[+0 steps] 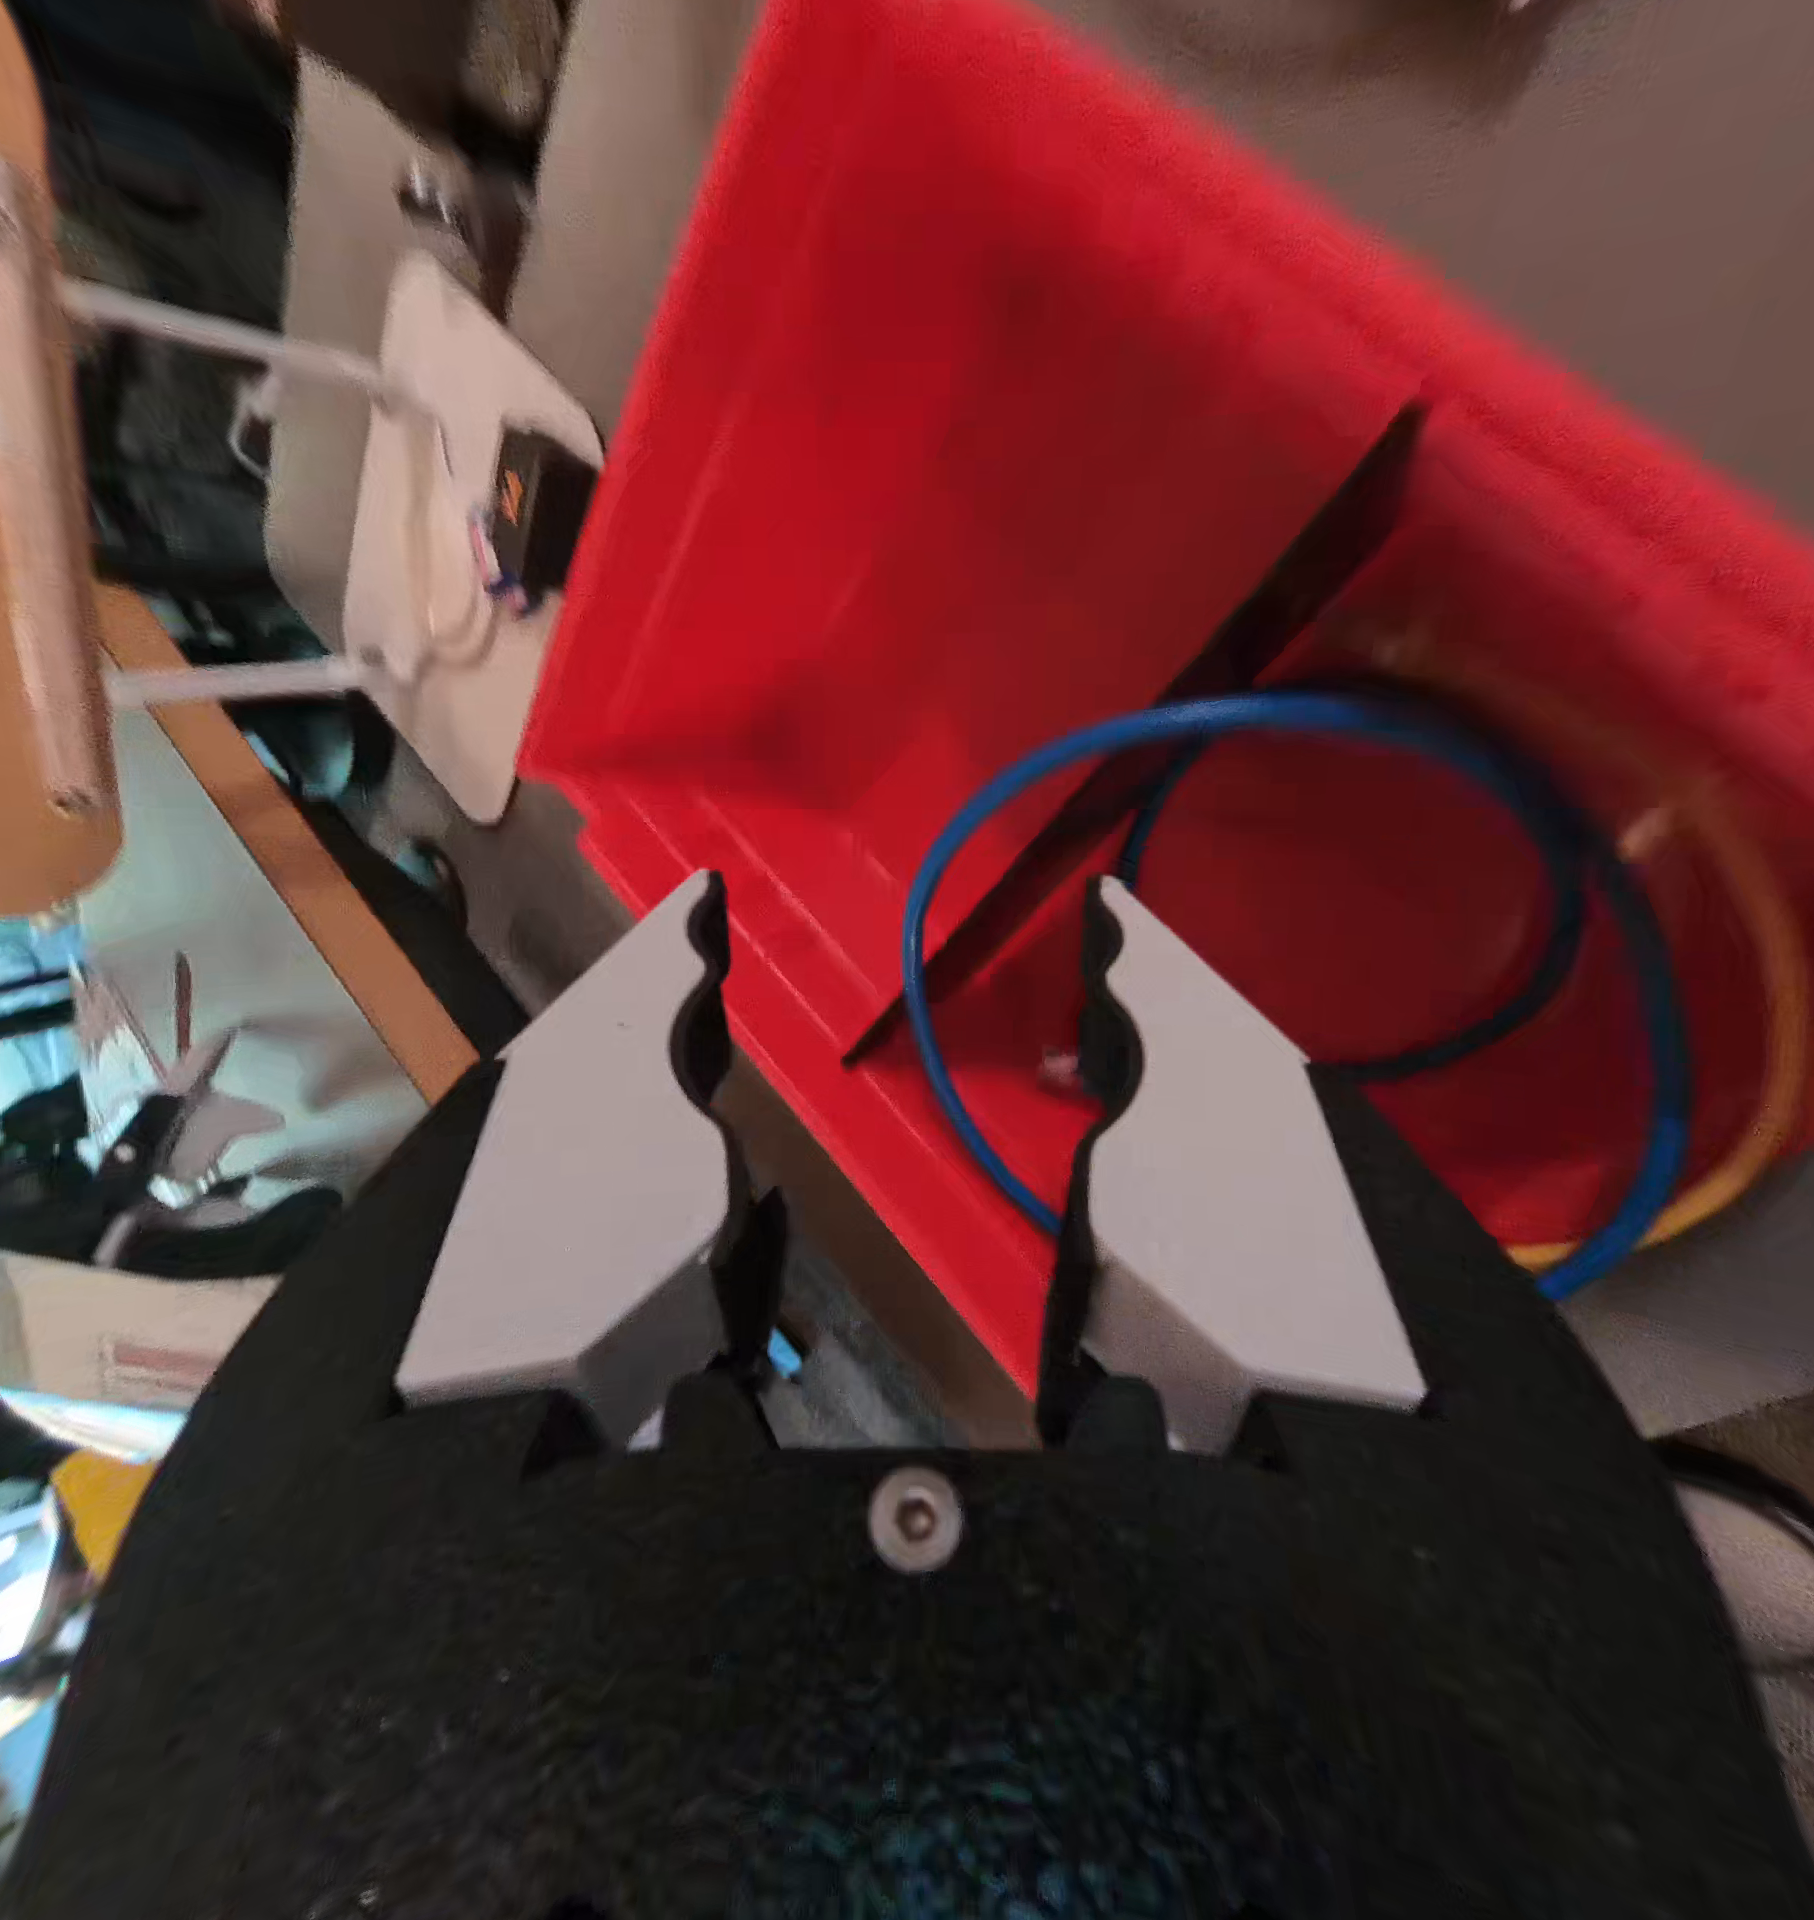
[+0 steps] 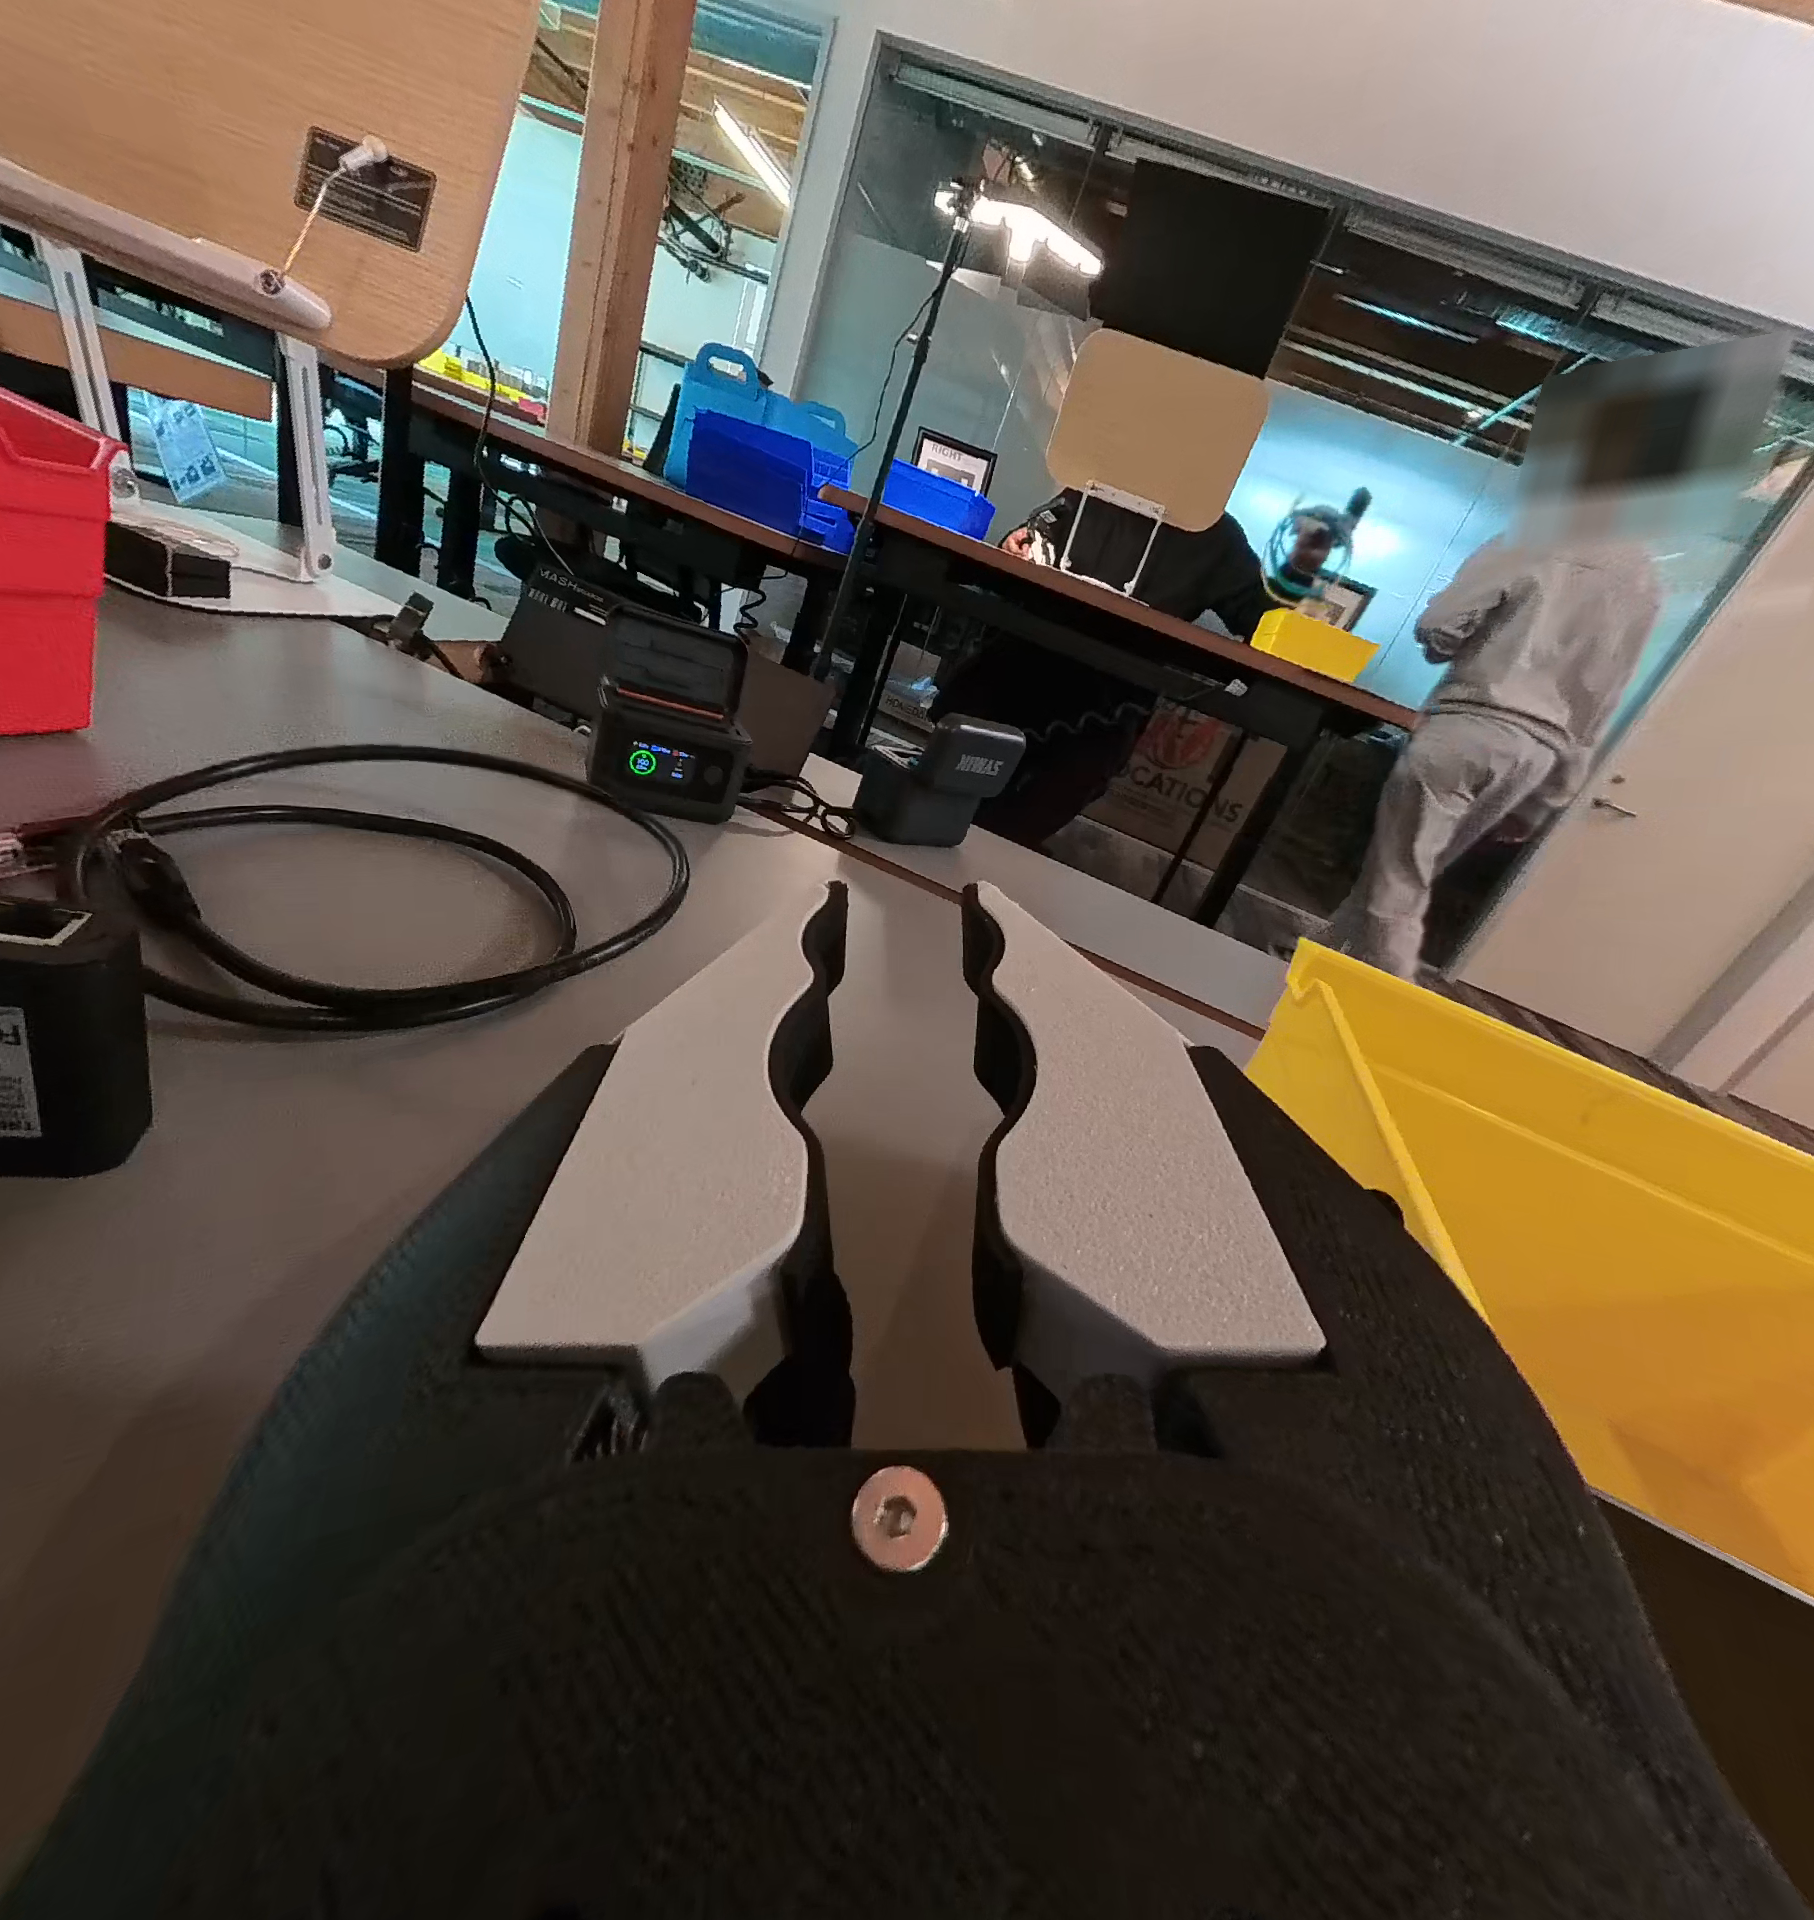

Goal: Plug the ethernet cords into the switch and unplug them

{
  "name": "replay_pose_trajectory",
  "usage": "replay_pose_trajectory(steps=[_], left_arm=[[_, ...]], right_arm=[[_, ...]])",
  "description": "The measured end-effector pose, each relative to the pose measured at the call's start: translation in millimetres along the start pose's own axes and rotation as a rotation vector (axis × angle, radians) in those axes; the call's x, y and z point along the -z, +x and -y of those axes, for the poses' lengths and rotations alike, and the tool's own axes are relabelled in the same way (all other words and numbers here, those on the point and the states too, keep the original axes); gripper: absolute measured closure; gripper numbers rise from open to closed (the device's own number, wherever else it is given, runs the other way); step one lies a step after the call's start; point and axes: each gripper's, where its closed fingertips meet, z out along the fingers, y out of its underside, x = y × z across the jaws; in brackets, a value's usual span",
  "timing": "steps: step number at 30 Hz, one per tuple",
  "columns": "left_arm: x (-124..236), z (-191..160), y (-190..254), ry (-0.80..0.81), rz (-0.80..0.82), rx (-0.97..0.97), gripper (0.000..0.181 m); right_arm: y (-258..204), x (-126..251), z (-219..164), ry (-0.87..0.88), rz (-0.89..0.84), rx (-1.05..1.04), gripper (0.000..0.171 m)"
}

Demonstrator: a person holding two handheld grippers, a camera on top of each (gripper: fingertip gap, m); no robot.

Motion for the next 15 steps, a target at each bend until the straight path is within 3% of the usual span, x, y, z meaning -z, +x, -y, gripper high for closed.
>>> replay_pose_trajectory(steps=[1,11,12,15], left_arm=[[-9.0,-9.9,1.9,-0.016,0.001,0.002,0.111],[-57.5,-3.4,49.7,0.148,-0.044,-0.15,0.109],[-56.7,-4.1,47.5,0.136,-0.026,-0.163,0.117],[-49.1,-5.0,37.2,0.126,0.007,-0.162,0.166]], right_arm=[[0.1,0.1,-0.1,0.0,0.0,-0.001,0.15],[-0.4,0.3,-0.7,-0.002,0.006,0.01,0.151],[-0.1,0.4,-0.6,-0.001,0.005,0.009,0.151],[0.8,0.5,-0.7,-0.001,0.004,0.005,0.151]])
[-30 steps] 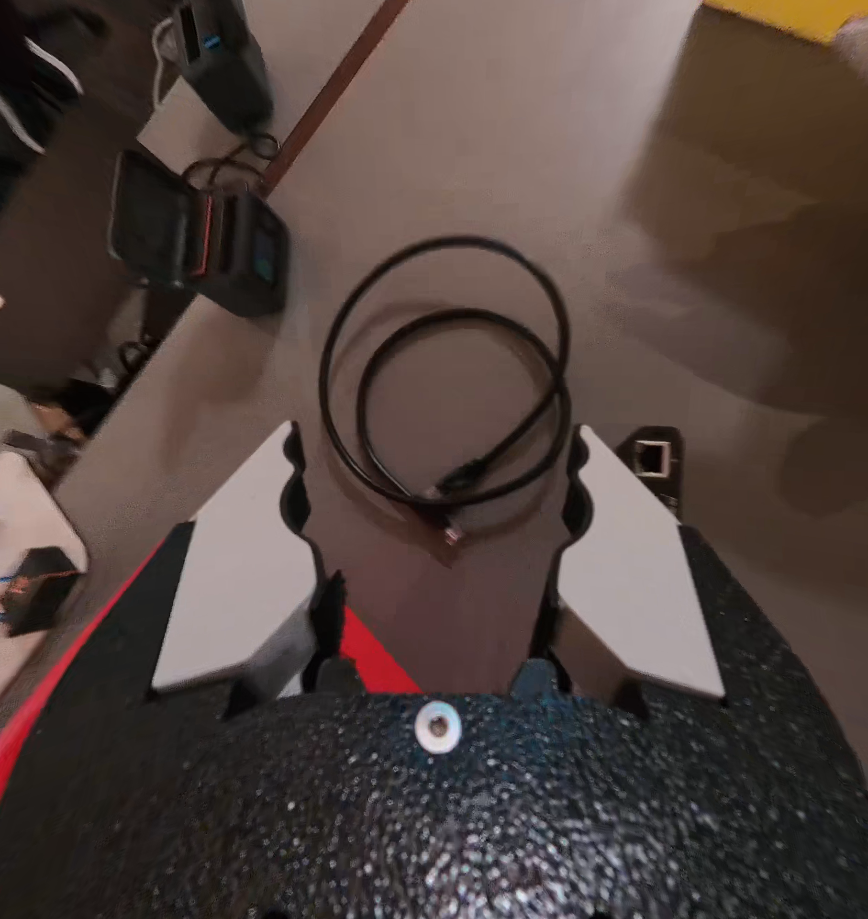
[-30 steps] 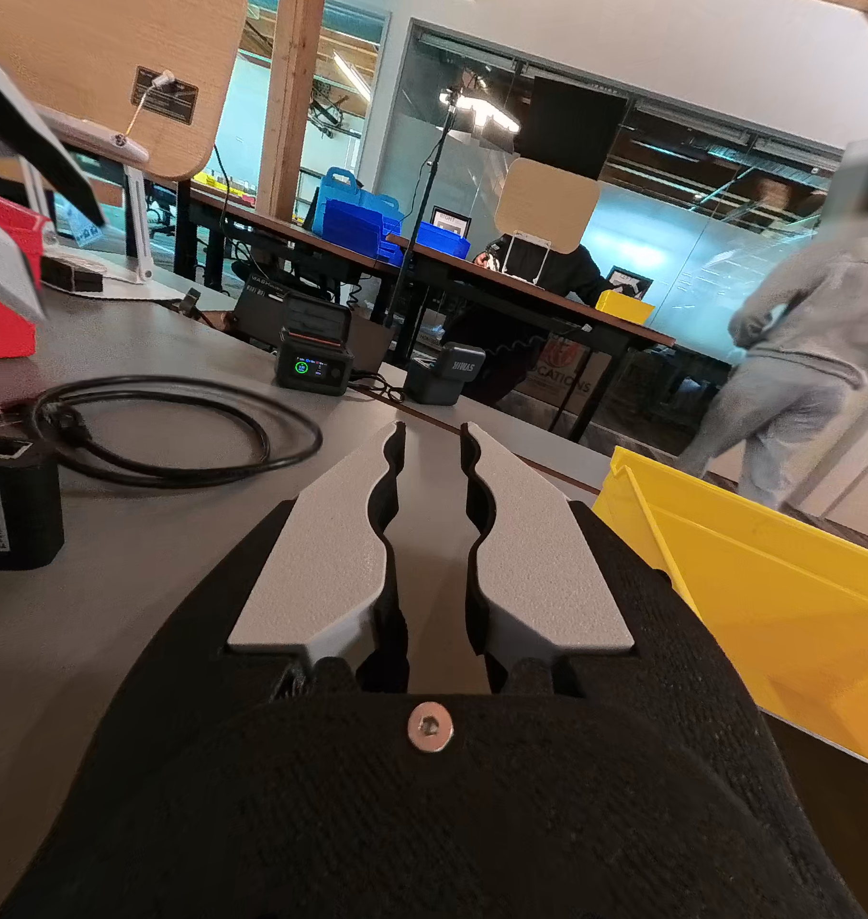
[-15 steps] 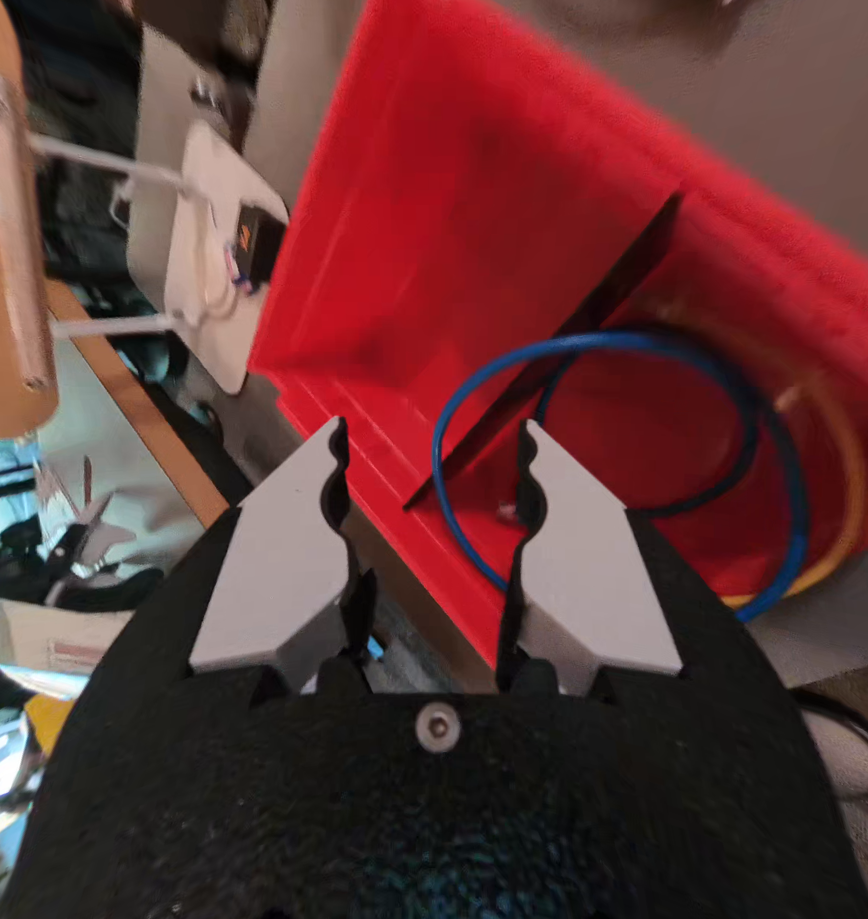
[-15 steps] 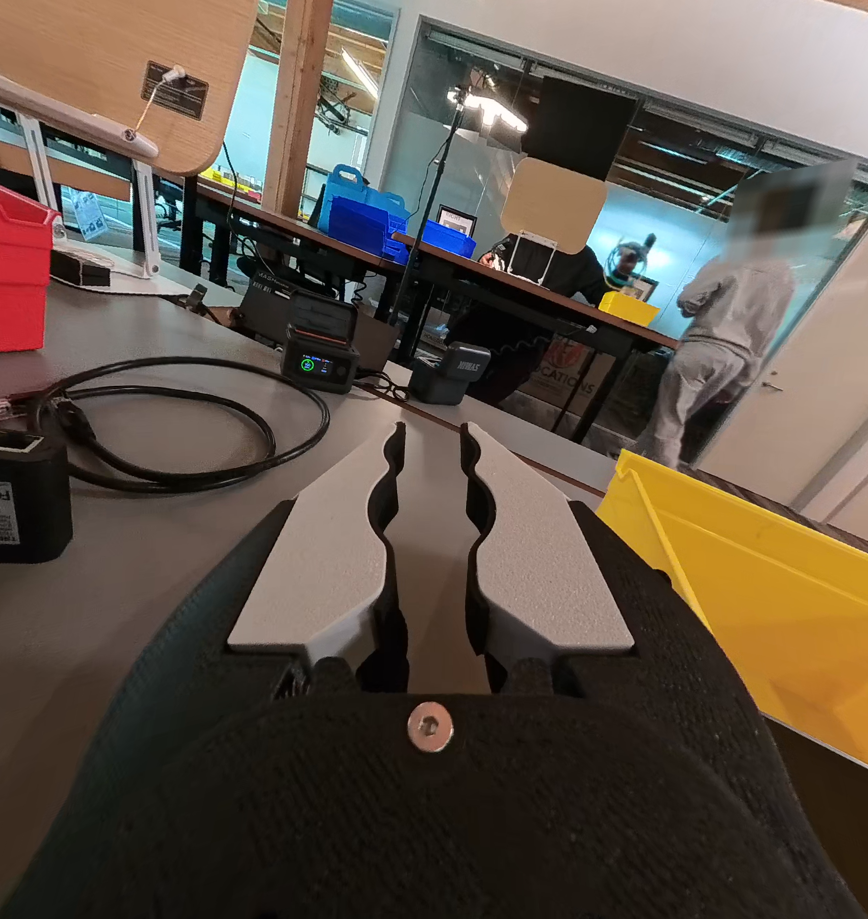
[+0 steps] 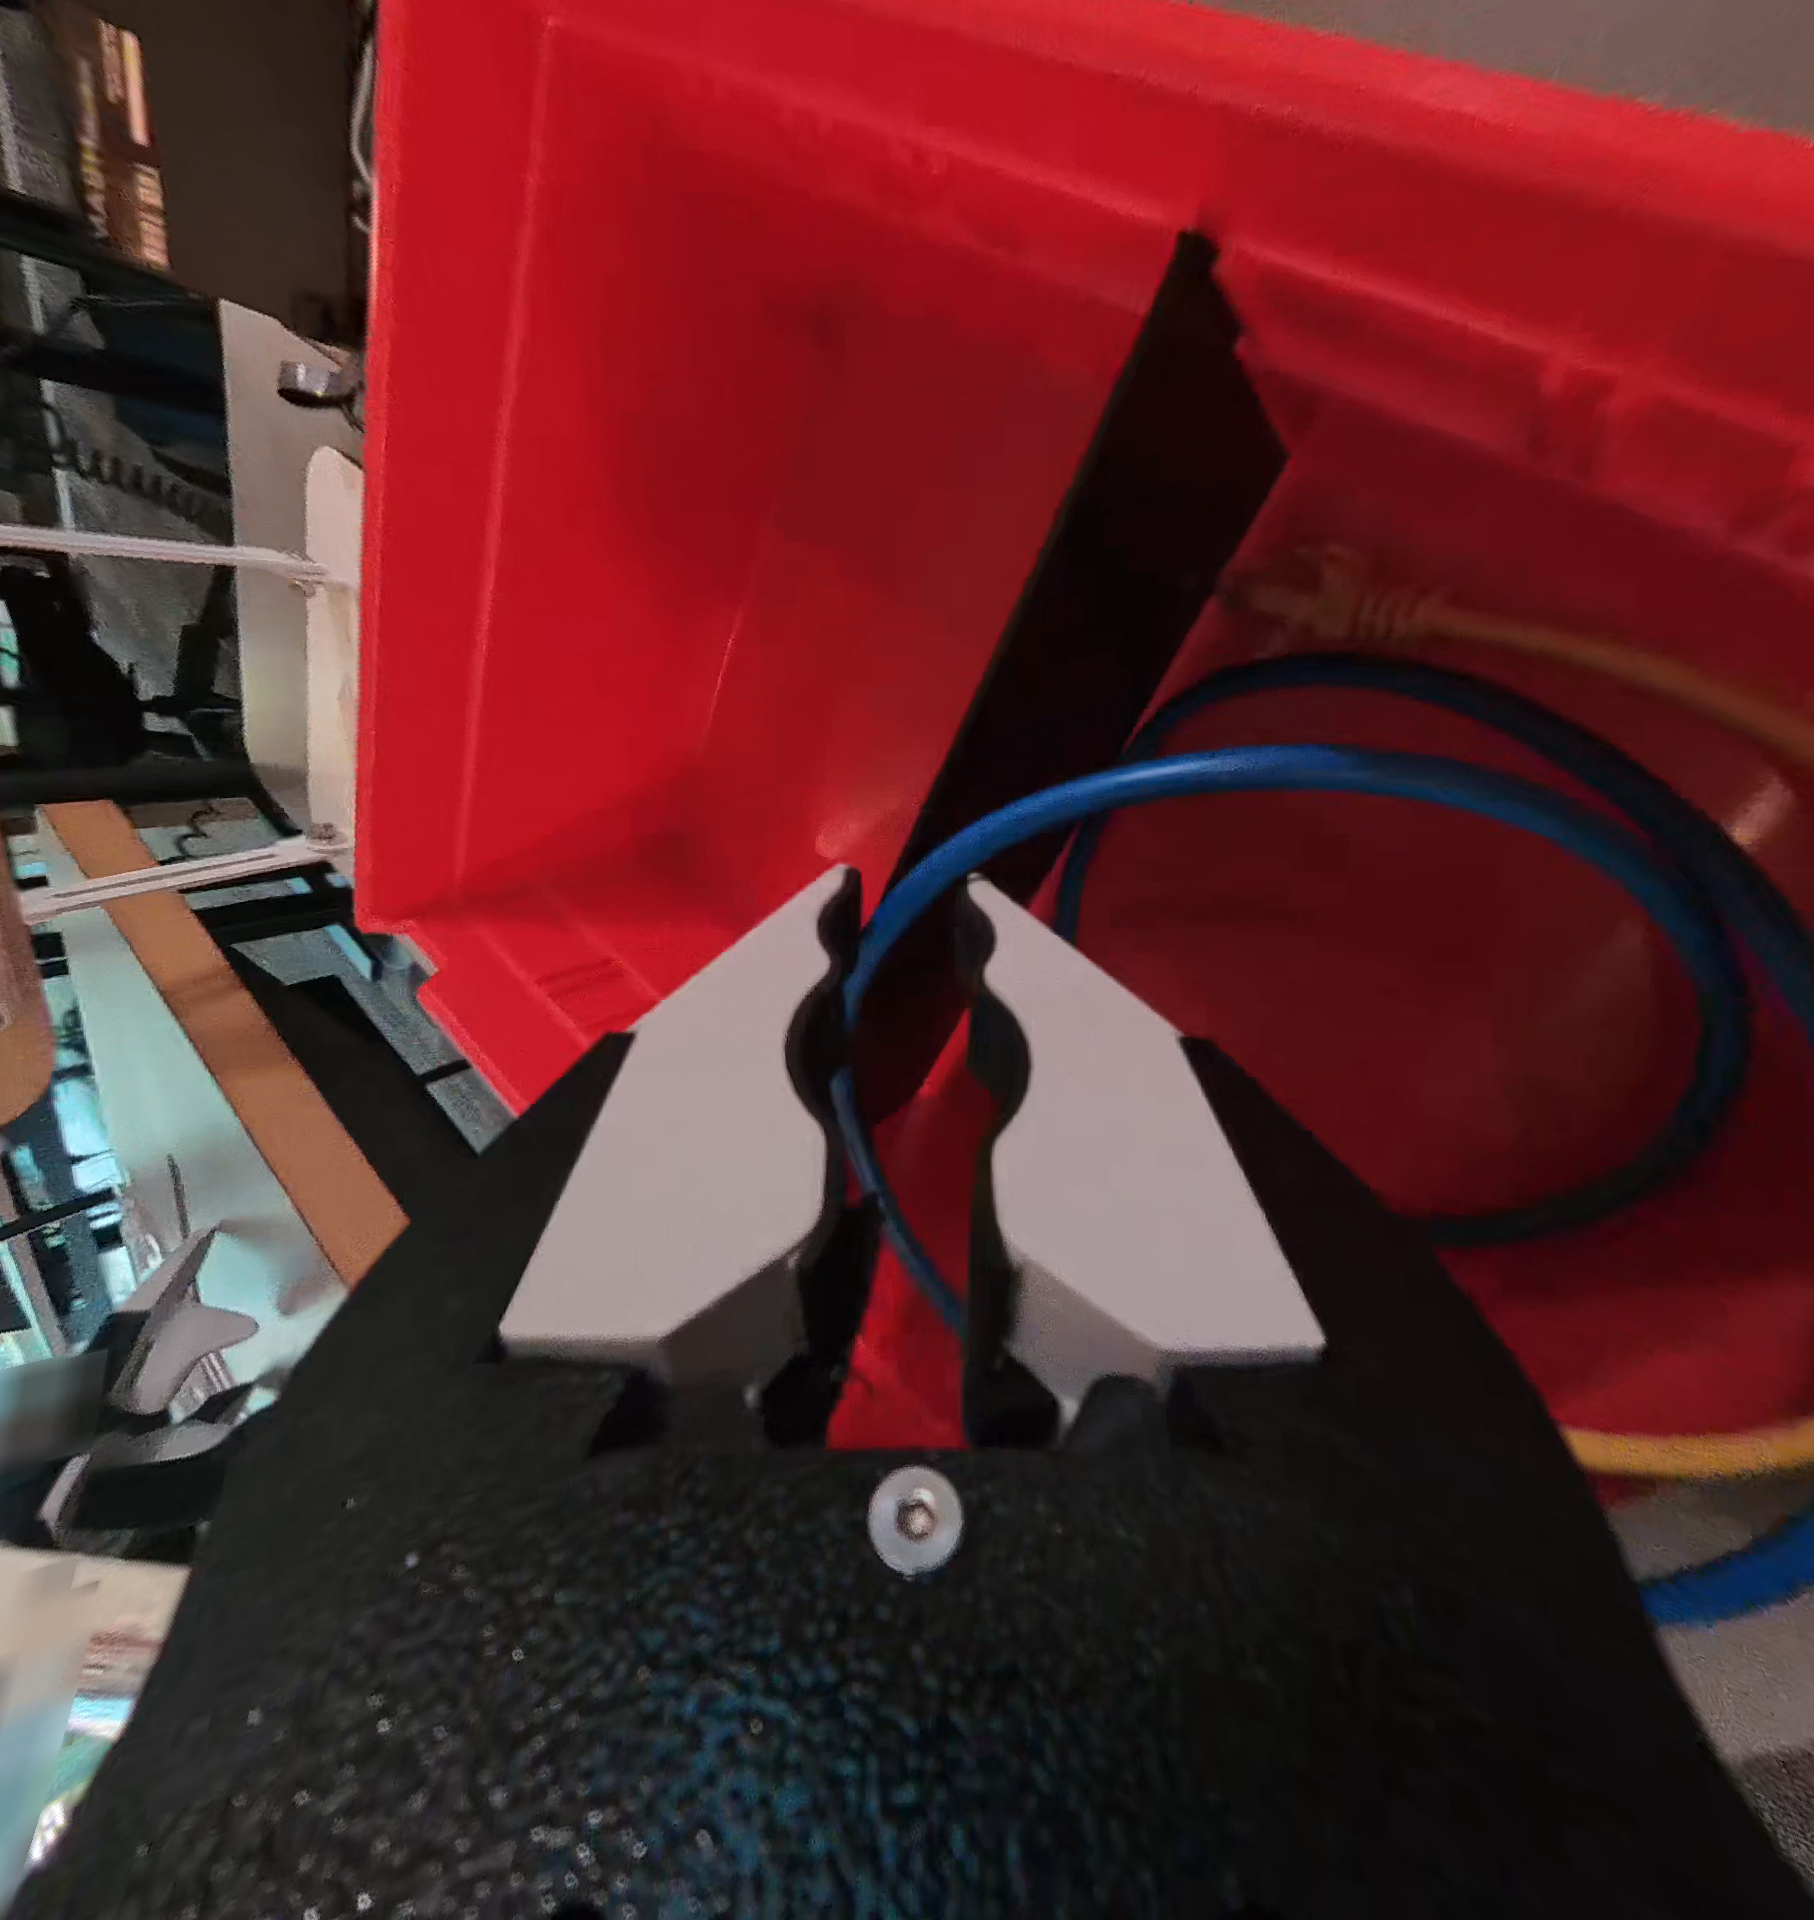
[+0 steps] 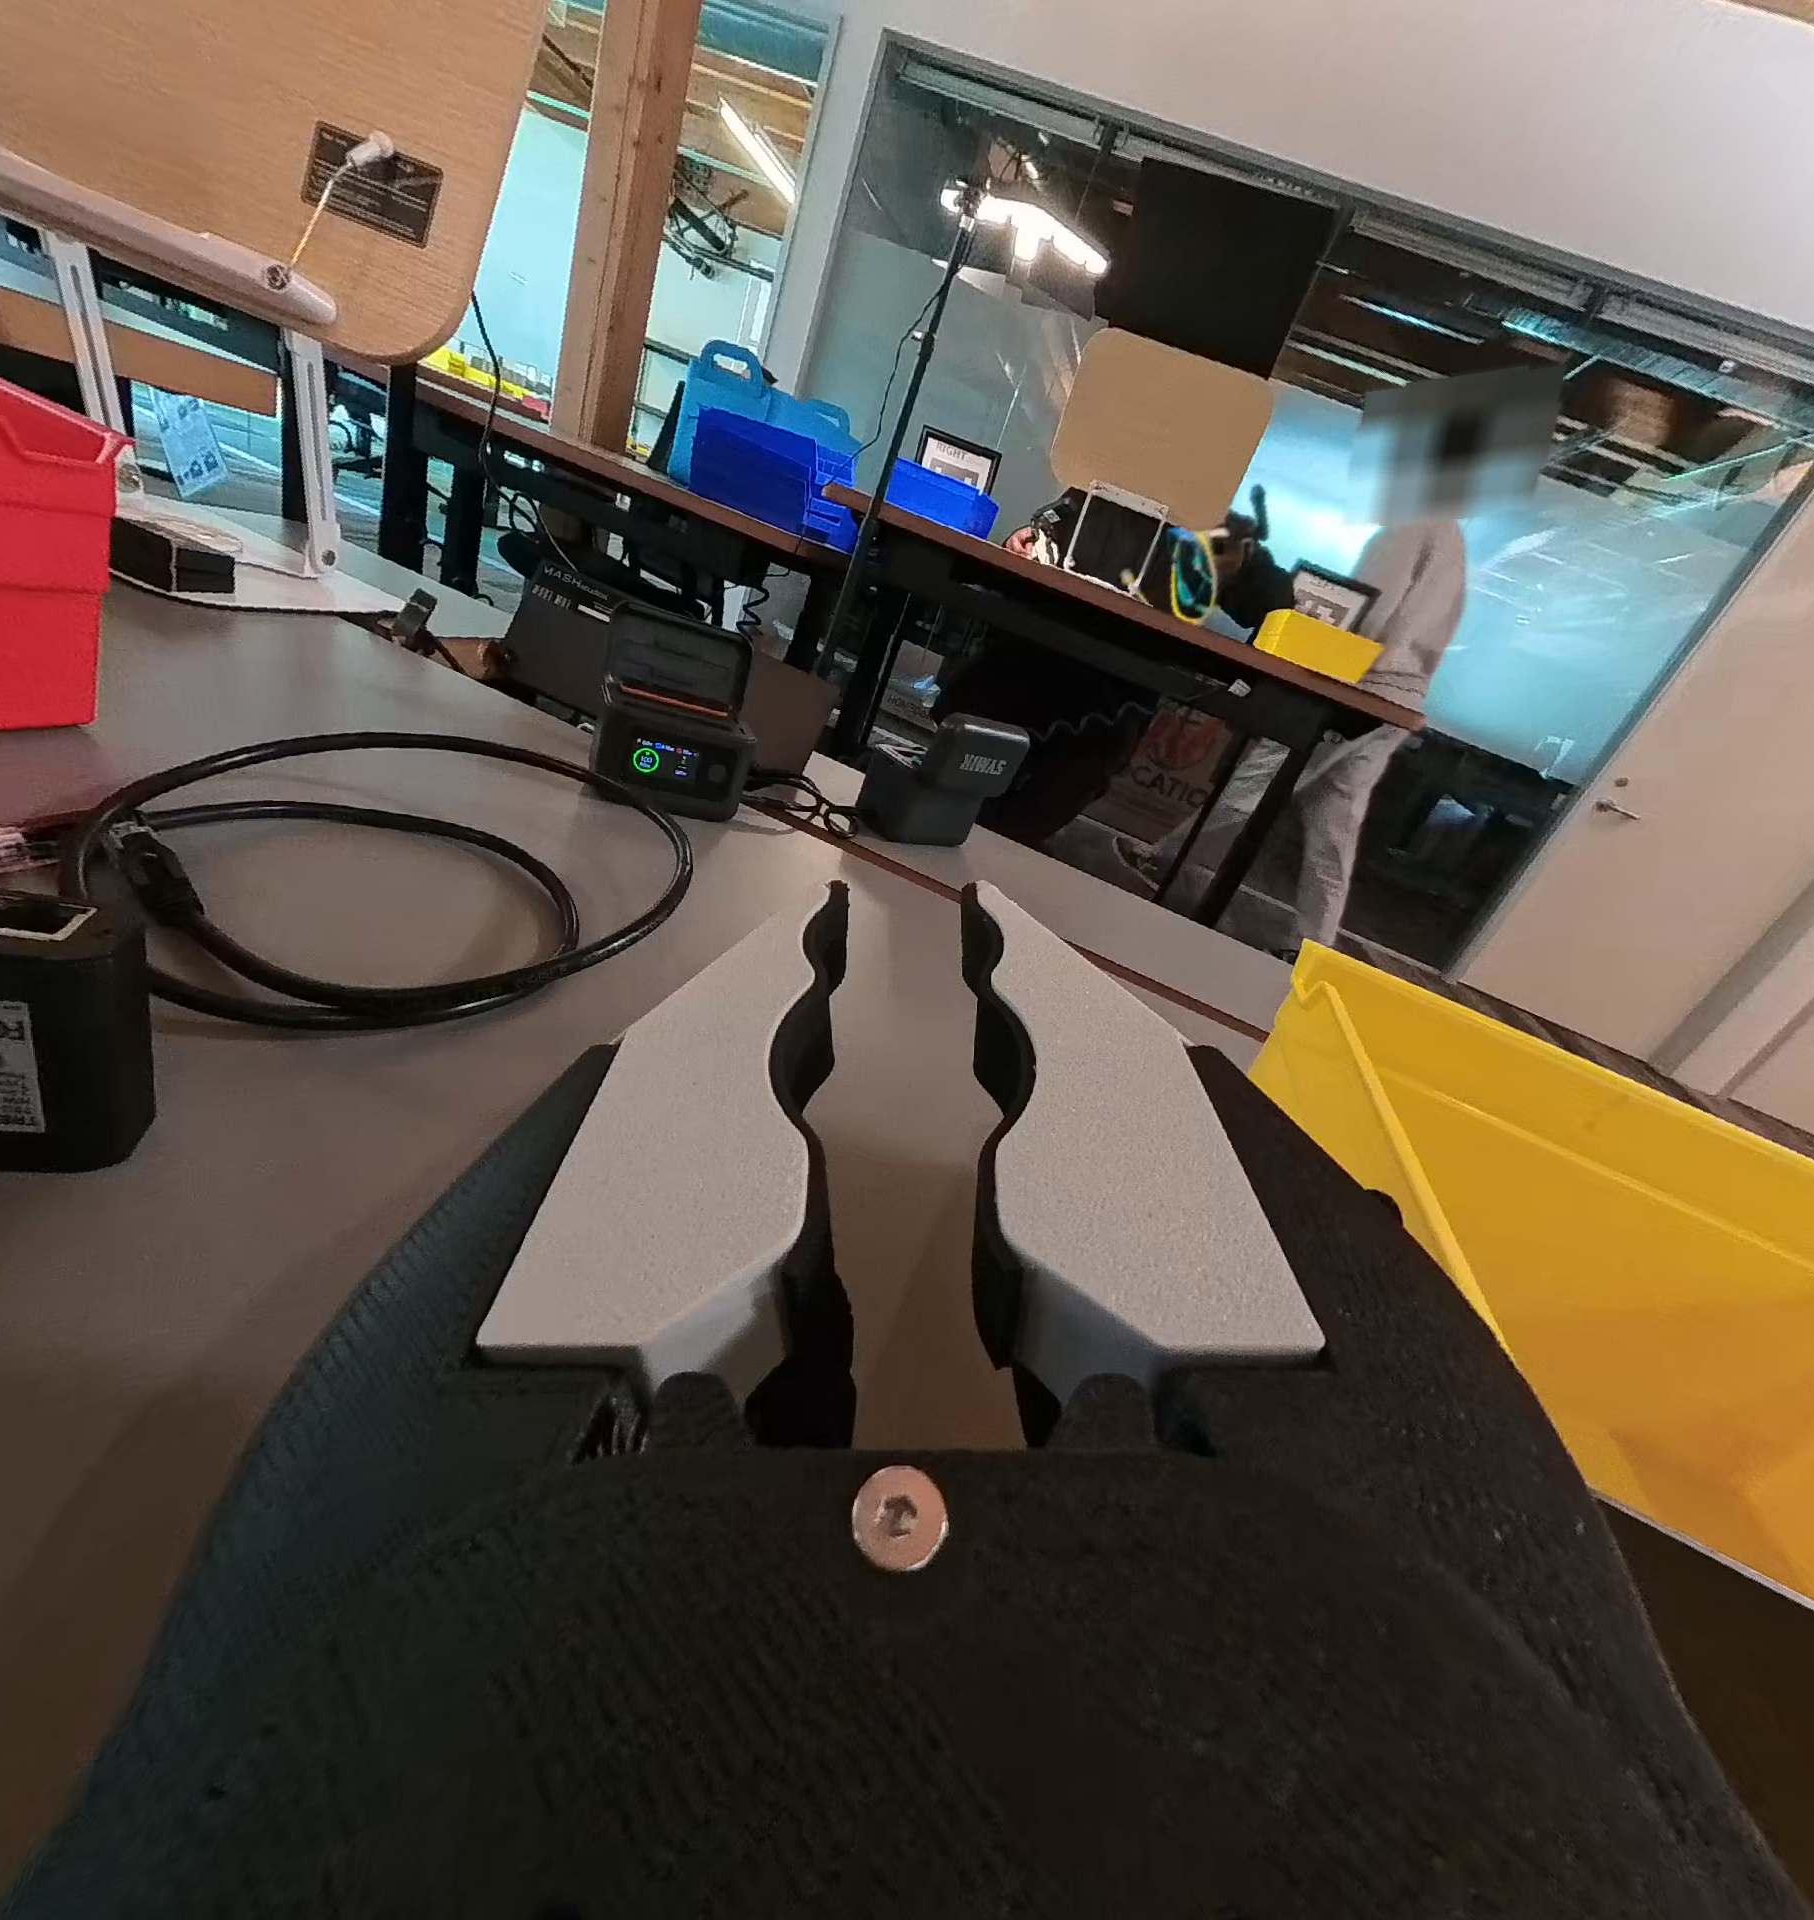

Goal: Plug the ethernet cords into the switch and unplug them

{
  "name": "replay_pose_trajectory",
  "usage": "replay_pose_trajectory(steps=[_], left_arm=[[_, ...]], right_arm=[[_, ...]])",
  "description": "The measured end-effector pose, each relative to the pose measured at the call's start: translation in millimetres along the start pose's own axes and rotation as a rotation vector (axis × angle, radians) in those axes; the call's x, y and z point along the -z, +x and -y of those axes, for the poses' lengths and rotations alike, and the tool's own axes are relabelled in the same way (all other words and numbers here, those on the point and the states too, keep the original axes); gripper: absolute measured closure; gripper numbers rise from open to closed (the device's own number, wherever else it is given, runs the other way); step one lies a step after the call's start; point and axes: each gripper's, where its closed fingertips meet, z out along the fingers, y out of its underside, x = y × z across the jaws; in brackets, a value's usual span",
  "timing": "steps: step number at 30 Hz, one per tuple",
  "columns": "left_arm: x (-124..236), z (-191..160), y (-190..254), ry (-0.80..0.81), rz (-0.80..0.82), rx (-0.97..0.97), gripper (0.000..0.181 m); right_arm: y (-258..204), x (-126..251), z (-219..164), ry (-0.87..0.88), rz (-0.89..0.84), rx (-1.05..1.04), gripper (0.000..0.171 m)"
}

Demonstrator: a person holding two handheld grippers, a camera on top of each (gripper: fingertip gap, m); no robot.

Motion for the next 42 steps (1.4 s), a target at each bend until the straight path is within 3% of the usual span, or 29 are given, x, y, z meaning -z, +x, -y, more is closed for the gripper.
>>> replay_pose_trajectory(steps=[4,7,13,18,23,28,31,35,39,42], left_arm=[[6.1,-7.7,-1.9,-0.044,-0.04,0.035,0.169],[22.0,-17.4,-15.7,-0.12,0.038,0.006,0.176],[101.0,-15.5,-62.4,-0.2,0.235,0.015,0.178],[173.7,16.1,-123.7,-0.26,0.499,-0.119,0.178],[241.1,83.7,-187.2,-0.062,0.806,-0.069,0.178],[288.4,172.8,-218.6,0.364,1.063,-0.065,0.179],[265.1,215.4,-213.6,0.512,0.948,-0.03,0.179],[169.4,256.3,-179.9,0.517,0.681,-0.064,0.179],[50.0,261.0,-120.6,0.39,0.457,-0.111,0.179],[-20.4,247.4,-56.9,0.277,0.269,-0.207,0.174]], right_arm=[[-0.1,0.1,-0.1,-0.001,0.001,0.004,0.151],[0.7,0.6,0.2,0.003,-0.001,0.002,0.151],[1.2,0.5,0.1,0.002,-0.001,0.002,0.151],[-0.7,0.0,0.5,0.003,0.006,0.003,0.151],[0.6,0.0,0.7,0.005,0.003,-0.004,0.151],[0.5,-0.4,0.7,0.005,0.005,-0.004,0.151],[1.4,-1.0,0.5,0.004,0.003,-0.01,0.151],[2.1,-1.2,0.5,0.006,0.001,-0.016,0.151],[1.7,-1.3,0.7,0.007,0.002,-0.015,0.151],[1.3,-1.6,0.7,0.006,0.004,-0.014,0.151]])
